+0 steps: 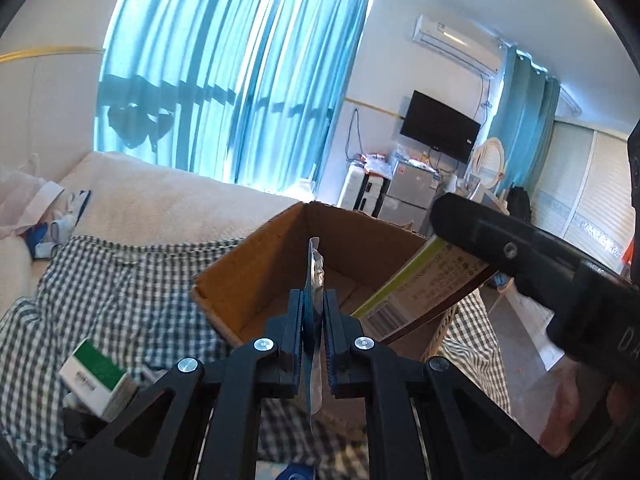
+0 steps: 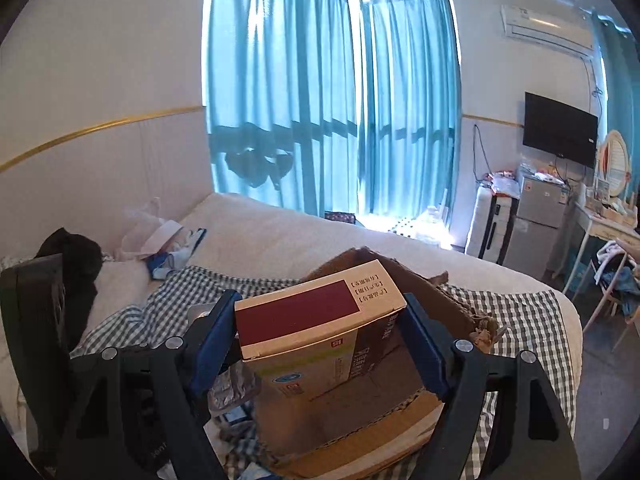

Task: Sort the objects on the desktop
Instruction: 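Carry the medicine box into the cardboard box and open the right gripper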

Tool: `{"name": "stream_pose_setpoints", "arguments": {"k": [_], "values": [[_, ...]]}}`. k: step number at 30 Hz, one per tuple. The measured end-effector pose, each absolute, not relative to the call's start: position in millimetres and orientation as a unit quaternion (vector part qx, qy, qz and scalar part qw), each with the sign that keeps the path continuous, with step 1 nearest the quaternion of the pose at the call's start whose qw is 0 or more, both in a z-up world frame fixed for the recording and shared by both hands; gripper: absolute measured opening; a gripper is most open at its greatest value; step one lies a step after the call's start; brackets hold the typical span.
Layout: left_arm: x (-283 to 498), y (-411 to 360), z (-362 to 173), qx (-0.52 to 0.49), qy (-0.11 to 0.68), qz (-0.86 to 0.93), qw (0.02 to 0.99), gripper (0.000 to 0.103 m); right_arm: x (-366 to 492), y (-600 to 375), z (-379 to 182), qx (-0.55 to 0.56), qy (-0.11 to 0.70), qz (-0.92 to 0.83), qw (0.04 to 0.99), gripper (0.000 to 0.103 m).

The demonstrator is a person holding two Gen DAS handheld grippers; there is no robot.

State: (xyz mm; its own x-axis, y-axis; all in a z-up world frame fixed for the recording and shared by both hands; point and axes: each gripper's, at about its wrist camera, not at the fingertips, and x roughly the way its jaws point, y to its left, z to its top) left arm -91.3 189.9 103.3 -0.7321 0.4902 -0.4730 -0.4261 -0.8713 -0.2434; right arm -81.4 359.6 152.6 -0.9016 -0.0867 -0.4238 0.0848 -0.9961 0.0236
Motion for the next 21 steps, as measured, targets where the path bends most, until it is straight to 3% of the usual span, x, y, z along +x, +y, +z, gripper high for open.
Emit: {"name": "stream_pose_setpoints", "arguments": {"k": [10, 13, 14, 16, 17, 18, 21], "values": [[-124, 232, 60, -0.316, -0.051, 0.912, 0.256, 0.009, -114, 389, 116, 0.251, -0.012, -0.968, 0.018, 0.078], [-128, 234, 50, -0.328, -0.042, 0.909, 0.254, 0.011, -111, 388, 119, 0.238, -0.013, -0.971, 0.008, 0.087], [-128, 234, 47, -0.334, -0.037, 0.908, 0.249, 0.018, -108, 388, 121, 0.232, -0.011, -0.973, 0.005, 0.095], [-128, 235, 44, -0.344, -0.040, 0.905, 0.247, 0.052, -103, 387, 125, 0.223, -0.011, -0.975, 0.001, 0.095], [-127, 232, 44, -0.344, -0.047, 0.906, 0.243, 0.076, -100, 387, 128, 0.220, -0.011, -0.975, -0.001, 0.095], [-125, 228, 46, -0.338, -0.056, 0.908, 0.240, 0.083, -99, 385, 130, 0.220, -0.012, -0.976, -0.002, 0.095], [-119, 217, 58, -0.325, -0.063, 0.914, 0.234, 0.084, -89, 384, 136, 0.217, -0.020, -0.976, 0.000, 0.095]]}}
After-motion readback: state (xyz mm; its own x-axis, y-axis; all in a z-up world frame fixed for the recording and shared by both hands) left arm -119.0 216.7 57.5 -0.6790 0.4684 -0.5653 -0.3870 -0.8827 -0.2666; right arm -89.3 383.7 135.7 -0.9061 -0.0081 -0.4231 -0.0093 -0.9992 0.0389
